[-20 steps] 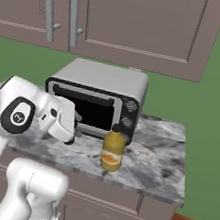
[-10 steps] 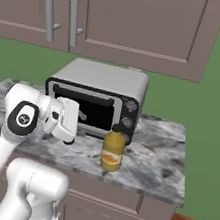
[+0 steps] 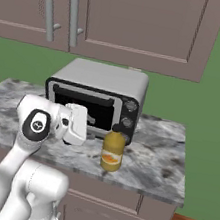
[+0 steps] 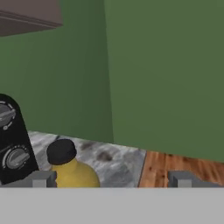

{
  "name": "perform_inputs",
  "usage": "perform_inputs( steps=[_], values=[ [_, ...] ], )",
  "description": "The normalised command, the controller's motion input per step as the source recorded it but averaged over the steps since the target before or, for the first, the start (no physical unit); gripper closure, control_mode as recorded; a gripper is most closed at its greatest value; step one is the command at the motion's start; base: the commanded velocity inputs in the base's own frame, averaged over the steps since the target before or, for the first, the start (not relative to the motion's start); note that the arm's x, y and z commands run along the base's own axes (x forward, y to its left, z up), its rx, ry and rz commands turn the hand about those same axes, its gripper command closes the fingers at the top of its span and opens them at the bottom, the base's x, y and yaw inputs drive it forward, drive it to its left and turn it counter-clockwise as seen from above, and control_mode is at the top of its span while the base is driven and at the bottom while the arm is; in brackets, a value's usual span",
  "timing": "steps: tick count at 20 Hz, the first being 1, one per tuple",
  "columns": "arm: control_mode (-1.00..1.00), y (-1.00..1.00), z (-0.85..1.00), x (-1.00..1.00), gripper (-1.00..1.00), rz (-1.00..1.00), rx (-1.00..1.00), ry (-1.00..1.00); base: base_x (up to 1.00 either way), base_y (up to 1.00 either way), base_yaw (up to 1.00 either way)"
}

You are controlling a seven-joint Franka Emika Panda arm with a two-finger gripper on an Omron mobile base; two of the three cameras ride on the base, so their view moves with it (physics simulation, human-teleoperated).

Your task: There is a wine glass and glass cup on the dining counter. Place the wine bottle next to the wine glass and the juice bottle next to the glass cup.

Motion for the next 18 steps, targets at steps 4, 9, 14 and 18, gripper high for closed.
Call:
perform_inputs(
  steps=[4,9,14,18],
  values=[
    [-1.00,-0.27,-0.25,0.22,-1.00,0.10,-0.02,0.00,0.00,0.00,0.00],
    [-1.00,-0.16,-0.18,0.25,-1.00,0.10,0.00,0.00,0.00,0.00,0.00],
    [-1.00,-0.25,-0.20,0.26,-1.00,0.10,0.00,0.00,0.00,0.00,0.00],
    [-1.00,-0.20,-0.23,0.30,-1.00,0.07,0.00,0.05,0.00,0.00,0.00]
  ],
)
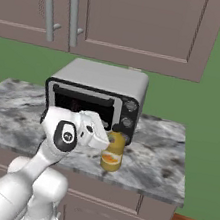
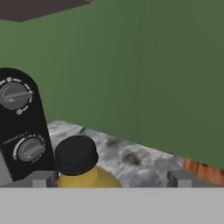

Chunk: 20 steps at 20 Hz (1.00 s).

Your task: There is a wine glass and glass cup on the dining counter. Place the wine bottle next to the wine glass and the juice bottle next to the glass cup.

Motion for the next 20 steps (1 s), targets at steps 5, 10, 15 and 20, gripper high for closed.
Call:
perform_inputs(
  steps=[5,10,15,20],
  values=[
    [-1.00,-0.03,-0.28,0.26,-1.00,0.05,0.00,0.06,0.00,0.00,0.00],
    [-1.00,0.00,-0.18,0.29,-1.00,0.03,0.00,0.02,0.00,0.00,0.00],
    [-1.00,0.00,-0.09,0.27,-1.00,0.03,0.00,0.00,0.00,0.00,0.00],
    [-1.00,-0.04,-0.07,0.23,-1.00,0.02,0.00,0.01,0.00,0.00,0.00]
  ],
)
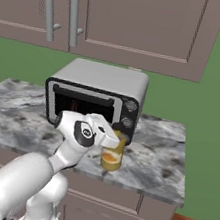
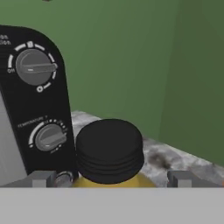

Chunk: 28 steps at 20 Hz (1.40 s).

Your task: There is a wine glass and glass cup on the dining counter. Place the wine bottle next to the wine glass and the juice bottle next to the glass cup.

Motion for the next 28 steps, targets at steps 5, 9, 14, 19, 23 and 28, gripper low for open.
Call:
perform_inputs(
  steps=[5,9,14,19,23,28],
  values=[
    [-1.00,-0.06,-0.08,0.19,-1.00,0.00,0.00,0.03,0.00,0.00,0.00],
    [-1.00,-0.10,-0.10,0.18,1.00,0.02,-0.01,0.03,0.00,0.00,0.00],
    [-1.00,-0.06,-0.05,-0.06,1.00,0.03,-0.03,0.02,0.00,0.00,0.00],
    [-1.00,-0.01,-0.11,-0.18,1.00,0.01,-0.07,0.00,0.00,0.00,0.00],
    [-1.00,0.01,0.04,-0.25,1.00,0.00,-0.02,-0.06,0.00,0.00,0.00],
    [-1.00,0.07,0.24,-0.28,1.00,0.00,0.00,-0.08,0.00,0.00,0.00]
  ],
)
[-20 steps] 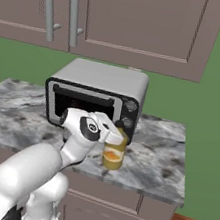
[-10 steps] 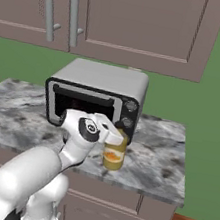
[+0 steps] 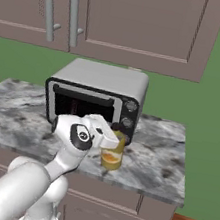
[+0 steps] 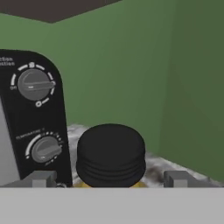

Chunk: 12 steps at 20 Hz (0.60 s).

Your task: There is a wine glass and glass cup on the dining counter. Place the wine bottle next to the wine glass and the juice bottle next to the glass cup.

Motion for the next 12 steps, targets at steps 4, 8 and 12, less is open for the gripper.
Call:
perform_inputs(
  steps=[4,8,12],
  values=[
    [-1.00,0.11,0.36,-0.31,1.00,0.00,0.00,-0.01,0.00,0.00,0.00],
    [-1.00,0.15,0.44,-0.31,1.00,0.00,-0.03,0.01,0.00,0.00,0.00],
    [-1.00,0.20,0.47,-0.30,1.00,0.00,-0.06,0.08,0.00,0.00,0.00]
  ],
)
